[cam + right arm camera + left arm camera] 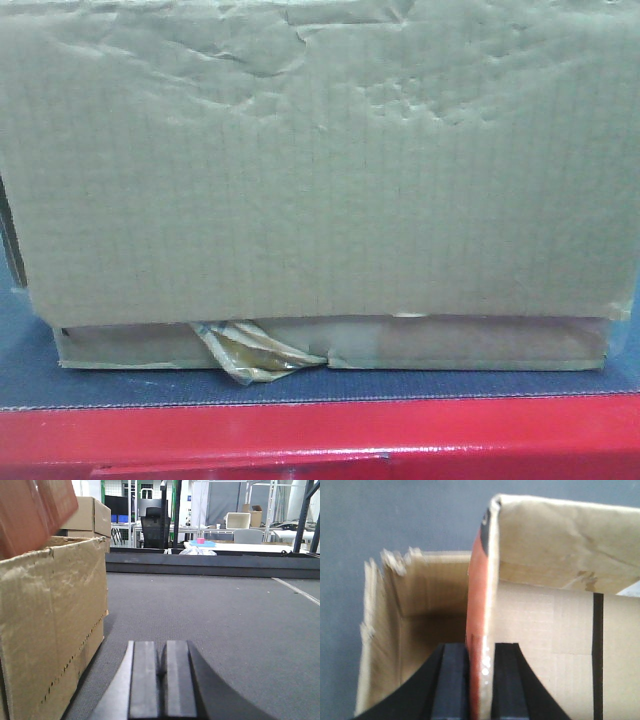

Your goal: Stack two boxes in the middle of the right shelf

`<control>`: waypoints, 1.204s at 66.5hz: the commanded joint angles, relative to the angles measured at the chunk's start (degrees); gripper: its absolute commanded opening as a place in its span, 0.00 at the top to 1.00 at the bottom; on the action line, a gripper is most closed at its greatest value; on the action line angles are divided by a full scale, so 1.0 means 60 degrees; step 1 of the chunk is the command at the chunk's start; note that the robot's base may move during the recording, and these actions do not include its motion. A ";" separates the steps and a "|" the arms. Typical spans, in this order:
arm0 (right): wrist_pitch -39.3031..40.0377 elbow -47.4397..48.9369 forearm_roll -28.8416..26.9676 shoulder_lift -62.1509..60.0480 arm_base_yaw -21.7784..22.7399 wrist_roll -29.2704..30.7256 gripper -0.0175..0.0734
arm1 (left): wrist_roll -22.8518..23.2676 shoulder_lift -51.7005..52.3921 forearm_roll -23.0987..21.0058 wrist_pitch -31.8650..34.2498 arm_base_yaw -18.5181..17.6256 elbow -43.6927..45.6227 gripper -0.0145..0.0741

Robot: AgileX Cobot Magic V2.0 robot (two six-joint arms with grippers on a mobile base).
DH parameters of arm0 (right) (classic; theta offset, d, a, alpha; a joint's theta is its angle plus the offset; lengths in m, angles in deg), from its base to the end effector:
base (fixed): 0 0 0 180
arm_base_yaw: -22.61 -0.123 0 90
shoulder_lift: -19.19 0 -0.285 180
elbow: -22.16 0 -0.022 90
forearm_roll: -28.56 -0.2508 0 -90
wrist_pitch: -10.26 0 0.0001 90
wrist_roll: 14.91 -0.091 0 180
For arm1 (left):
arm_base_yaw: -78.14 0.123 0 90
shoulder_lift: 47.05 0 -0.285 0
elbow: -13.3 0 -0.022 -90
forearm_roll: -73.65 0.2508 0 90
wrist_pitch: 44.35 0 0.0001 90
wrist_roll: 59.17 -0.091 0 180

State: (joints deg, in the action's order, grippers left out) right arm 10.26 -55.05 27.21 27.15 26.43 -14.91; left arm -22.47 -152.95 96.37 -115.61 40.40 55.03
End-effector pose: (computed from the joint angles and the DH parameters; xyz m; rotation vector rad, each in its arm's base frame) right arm 0.0564 -0.0038 0.2131 0.0670 1.4851 -0.0349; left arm 0.3012 -0.1910 0.4673 -0.0099 2.2793 -0.1717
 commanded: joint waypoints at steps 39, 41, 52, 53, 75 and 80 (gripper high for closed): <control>0.0143 -0.0001 0.0007 -0.0029 0.0054 0.0063 0.99 | 0.1143 0.0033 -0.0837 0.0216 0.0580 -0.3137 0.96; 0.0143 -0.0001 0.0007 -0.0029 0.0054 0.0063 0.99 | 0.1126 0.0033 -0.0979 0.0216 0.0638 -0.3220 0.96; 0.0143 -0.0001 0.0007 -0.0029 0.0054 0.0063 0.99 | 0.0747 0.0033 -0.1177 0.0487 0.0909 -0.3250 0.96; 0.0143 -0.0001 0.0007 -0.0029 0.0054 0.0063 0.99 | 0.0689 0.0033 -0.1201 0.0508 0.0911 -0.3250 0.96; 0.0143 -0.0001 0.0007 -0.0029 0.0054 0.0063 0.99 | 0.0420 -0.0417 -0.1625 0.0826 0.0998 -0.3229 0.96; 0.0143 -0.0001 0.0007 -0.0029 0.0054 0.0063 0.99 | 0.0420 -0.0486 -0.1625 0.0828 0.1020 -0.3230 0.96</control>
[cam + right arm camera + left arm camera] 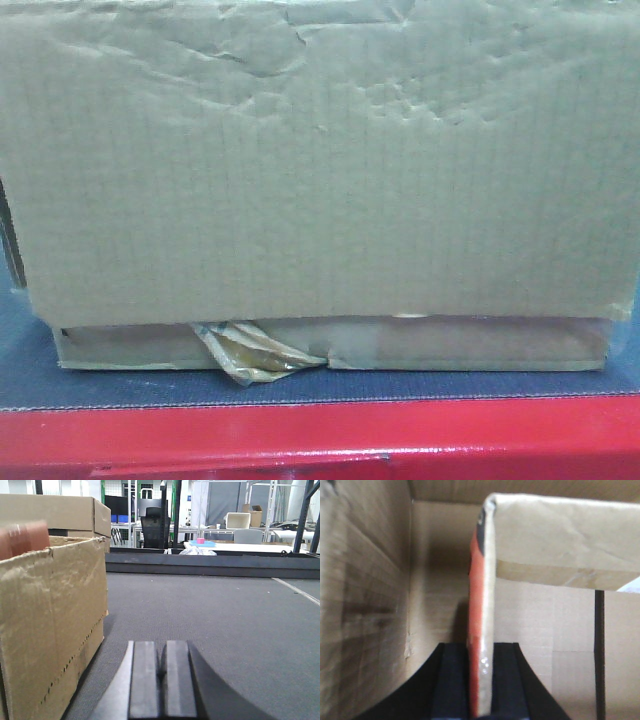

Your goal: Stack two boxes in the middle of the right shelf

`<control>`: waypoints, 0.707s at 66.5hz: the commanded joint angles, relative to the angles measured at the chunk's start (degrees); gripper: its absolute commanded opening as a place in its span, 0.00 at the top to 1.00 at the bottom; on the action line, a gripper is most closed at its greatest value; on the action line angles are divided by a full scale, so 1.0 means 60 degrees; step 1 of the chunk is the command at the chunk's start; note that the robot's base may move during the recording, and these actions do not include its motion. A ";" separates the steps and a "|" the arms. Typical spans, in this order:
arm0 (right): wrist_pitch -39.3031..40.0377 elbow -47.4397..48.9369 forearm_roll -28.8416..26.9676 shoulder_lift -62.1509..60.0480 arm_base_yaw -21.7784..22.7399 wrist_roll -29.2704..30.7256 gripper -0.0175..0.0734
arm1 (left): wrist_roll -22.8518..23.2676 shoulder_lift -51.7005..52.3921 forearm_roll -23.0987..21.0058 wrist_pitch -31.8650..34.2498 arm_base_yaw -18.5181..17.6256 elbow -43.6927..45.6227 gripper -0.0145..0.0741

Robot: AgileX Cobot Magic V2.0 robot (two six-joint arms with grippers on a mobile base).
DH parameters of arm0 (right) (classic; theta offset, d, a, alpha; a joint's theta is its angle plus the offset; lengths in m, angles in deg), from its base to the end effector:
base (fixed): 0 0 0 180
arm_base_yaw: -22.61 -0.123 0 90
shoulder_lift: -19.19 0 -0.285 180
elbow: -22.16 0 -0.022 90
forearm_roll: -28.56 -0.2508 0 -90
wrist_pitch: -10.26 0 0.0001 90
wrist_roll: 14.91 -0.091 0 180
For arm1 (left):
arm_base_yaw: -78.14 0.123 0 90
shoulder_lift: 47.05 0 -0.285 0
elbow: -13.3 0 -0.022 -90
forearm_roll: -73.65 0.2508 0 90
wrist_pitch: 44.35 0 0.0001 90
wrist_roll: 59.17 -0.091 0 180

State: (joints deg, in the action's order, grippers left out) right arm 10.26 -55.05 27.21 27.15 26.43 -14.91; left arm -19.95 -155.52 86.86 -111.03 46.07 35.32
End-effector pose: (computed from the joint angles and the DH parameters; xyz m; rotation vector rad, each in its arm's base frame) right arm 0.0564 -0.0038 0.2131 0.0670 1.4851 -0.0349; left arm 0.3323 -0.1857 0.3518 -0.1102 2.6240 -0.1153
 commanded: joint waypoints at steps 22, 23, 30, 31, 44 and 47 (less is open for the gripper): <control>0.0143 -0.0001 0.0007 -0.0029 0.0054 0.0063 0.99 | 0.0000 -0.0063 0.0129 0.0277 0.0076 0.0055 0.96; 0.0143 -0.0001 0.0007 -0.0029 0.0054 0.0063 0.99 | 0.0000 -0.0063 0.0129 0.0277 0.0076 0.0055 0.96; 0.0143 -0.0001 0.0007 -0.0029 0.0054 0.0063 0.99 | -0.0023 -0.0063 0.0129 0.0274 0.0076 0.0055 0.90; 0.0143 -0.0001 0.0007 -0.0029 0.0054 0.0063 0.99 | -0.0023 -0.0063 0.0129 0.0274 0.0076 0.0055 0.87; 0.0143 -0.0001 0.0007 -0.0029 0.0054 0.0063 0.99 | -0.0023 -0.0063 0.0129 0.0297 0.0076 0.0055 0.53; 0.0143 -0.0001 0.0007 -0.0029 0.0054 0.0063 0.99 | -0.0023 -0.0063 0.0129 0.0339 0.0076 0.0055 0.47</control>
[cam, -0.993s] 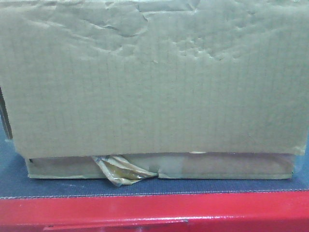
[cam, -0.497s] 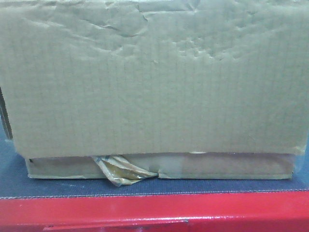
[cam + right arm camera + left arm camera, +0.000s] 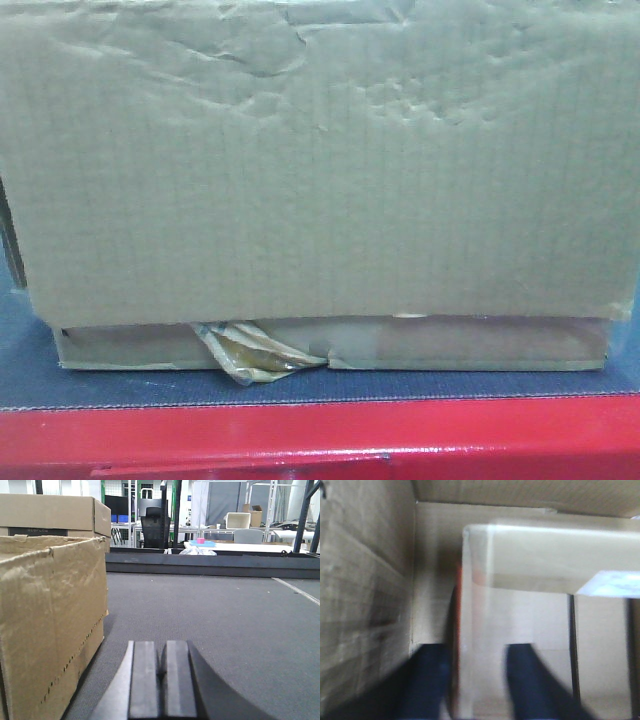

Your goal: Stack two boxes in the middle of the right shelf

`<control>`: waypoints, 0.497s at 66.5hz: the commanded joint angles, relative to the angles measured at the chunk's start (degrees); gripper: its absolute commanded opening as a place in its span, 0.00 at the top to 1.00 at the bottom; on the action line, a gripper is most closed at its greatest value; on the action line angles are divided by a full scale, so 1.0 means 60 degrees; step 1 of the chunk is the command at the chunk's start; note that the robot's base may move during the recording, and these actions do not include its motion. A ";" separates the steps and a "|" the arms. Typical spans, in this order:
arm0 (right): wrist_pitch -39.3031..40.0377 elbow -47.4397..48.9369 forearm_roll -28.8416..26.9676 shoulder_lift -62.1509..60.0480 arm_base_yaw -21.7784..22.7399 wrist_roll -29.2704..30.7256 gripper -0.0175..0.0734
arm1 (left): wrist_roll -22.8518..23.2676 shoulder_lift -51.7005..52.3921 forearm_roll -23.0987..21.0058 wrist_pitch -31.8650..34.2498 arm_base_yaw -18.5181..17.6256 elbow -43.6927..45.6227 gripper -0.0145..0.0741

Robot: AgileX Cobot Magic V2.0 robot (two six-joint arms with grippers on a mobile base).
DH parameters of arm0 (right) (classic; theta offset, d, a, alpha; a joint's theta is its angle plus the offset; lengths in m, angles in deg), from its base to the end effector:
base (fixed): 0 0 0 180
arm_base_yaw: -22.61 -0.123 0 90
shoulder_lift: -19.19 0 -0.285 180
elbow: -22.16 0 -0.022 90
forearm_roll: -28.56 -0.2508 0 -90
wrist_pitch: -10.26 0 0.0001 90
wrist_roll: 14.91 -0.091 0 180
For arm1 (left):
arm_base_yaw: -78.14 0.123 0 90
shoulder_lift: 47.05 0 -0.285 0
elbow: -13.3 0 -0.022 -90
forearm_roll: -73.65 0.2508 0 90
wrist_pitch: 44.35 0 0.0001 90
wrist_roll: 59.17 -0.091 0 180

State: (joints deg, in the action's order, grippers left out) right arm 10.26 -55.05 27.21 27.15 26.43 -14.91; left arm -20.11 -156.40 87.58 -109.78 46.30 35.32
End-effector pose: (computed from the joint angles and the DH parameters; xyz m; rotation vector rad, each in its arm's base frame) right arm 0.0564 -0.0038 0.2131 0.0670 1.4851 -0.0349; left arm 0.3379 -0.1864 0.3470 -0.1023 2.6126 -0.1045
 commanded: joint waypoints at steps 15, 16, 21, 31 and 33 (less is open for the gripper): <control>0.0143 -0.0001 0.0007 -0.0029 0.0054 0.0063 0.99 | 0.0003 0.0083 -0.0045 0.0040 0.0037 0.0469 0.41; 0.0143 -0.0001 0.0007 -0.0029 0.0054 0.0063 0.99 | 0.0003 0.0083 -0.0063 -0.0012 0.0037 0.0527 0.41; 0.0143 -0.0001 0.0007 -0.0029 0.0054 0.0063 0.99 | -0.0016 0.0083 -0.0085 -0.0199 0.0020 0.0937 0.41; 0.0143 -0.0001 0.0007 -0.0029 0.0054 0.0063 0.99 | -0.0370 0.0083 -0.0095 -0.0757 -0.0100 0.1984 0.41; 0.0143 -0.0001 0.0007 -0.0029 0.0054 0.0063 0.99 | -0.0488 0.0083 -0.0095 -0.0757 -0.0170 0.2275 0.41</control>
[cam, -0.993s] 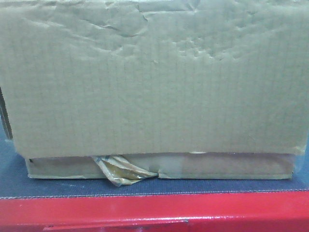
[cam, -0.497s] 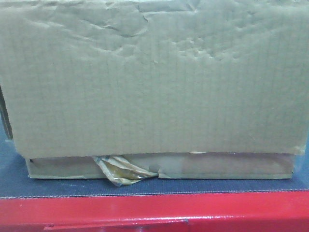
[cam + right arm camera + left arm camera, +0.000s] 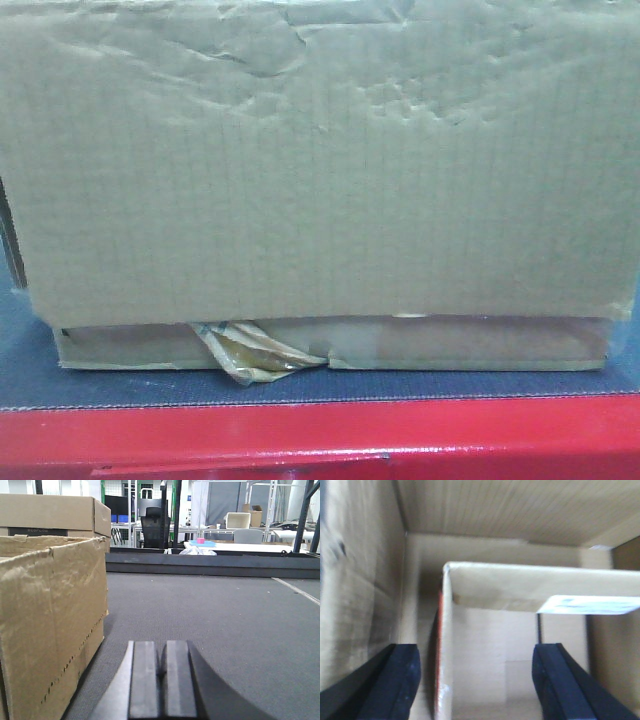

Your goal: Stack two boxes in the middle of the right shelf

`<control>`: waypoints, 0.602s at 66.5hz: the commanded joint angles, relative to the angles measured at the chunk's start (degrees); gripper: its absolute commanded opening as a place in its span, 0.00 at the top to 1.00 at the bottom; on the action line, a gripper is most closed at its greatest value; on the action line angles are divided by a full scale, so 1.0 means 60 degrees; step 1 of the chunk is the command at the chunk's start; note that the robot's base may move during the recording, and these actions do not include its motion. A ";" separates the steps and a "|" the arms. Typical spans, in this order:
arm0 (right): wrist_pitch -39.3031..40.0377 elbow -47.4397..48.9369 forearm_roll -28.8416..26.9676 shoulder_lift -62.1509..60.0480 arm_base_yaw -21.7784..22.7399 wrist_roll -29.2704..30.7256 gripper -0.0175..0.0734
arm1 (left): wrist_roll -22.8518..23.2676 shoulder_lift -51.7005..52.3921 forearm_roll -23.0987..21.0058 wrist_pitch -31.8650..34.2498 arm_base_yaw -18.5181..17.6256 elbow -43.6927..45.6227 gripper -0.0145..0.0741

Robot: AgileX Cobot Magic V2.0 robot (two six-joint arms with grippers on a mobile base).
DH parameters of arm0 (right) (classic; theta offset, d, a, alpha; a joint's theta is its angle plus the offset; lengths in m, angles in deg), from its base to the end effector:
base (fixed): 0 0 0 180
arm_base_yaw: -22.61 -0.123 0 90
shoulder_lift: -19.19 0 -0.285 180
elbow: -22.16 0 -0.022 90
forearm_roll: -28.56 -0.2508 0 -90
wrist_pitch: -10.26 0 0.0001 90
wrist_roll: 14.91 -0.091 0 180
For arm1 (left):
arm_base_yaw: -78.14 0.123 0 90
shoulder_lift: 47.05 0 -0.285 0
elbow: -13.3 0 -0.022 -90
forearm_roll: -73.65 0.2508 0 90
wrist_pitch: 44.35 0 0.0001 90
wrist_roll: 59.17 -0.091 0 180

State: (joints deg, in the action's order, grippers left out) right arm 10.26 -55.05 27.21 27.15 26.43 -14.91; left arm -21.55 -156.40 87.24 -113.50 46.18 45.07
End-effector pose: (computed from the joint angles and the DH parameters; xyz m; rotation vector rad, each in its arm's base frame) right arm 0.0564 -0.0038 0.2131 0.0670 1.4851 -0.0349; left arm 0.3363 -0.1863 0.3935 -0.1016 2.5226 -0.1732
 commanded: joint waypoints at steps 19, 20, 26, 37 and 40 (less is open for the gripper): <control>0.0143 -0.0001 0.0007 -0.0029 0.0054 0.0063 0.99 | -0.1776 0.0477 0.0160 -0.0136 -0.0444 0.1997 0.41; 0.0143 -0.0001 0.0007 -0.0029 0.0054 0.0063 0.99 | -0.1807 0.0533 0.0194 -0.0136 -0.0444 0.1997 0.41; 0.0520 -0.0001 0.0007 -0.0029 0.0054 0.0063 0.99 | -0.1875 0.0906 0.0594 -0.0136 -0.0444 0.1852 0.41; 0.0000 0.1044 -0.0017 -0.0029 -0.0012 0.0063 0.99 | -0.1854 0.1637 0.1537 -0.0136 -0.0343 0.0974 0.41; -0.1467 0.2082 -0.0136 0.0082 -0.0012 0.0063 0.99 | -0.1835 0.1799 0.1484 -0.0136 -0.0208 0.0560 0.41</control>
State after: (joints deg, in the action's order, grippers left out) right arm 8.49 -50.05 27.10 27.13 26.43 -14.91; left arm -32.38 -147.30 95.33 -114.37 44.01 51.27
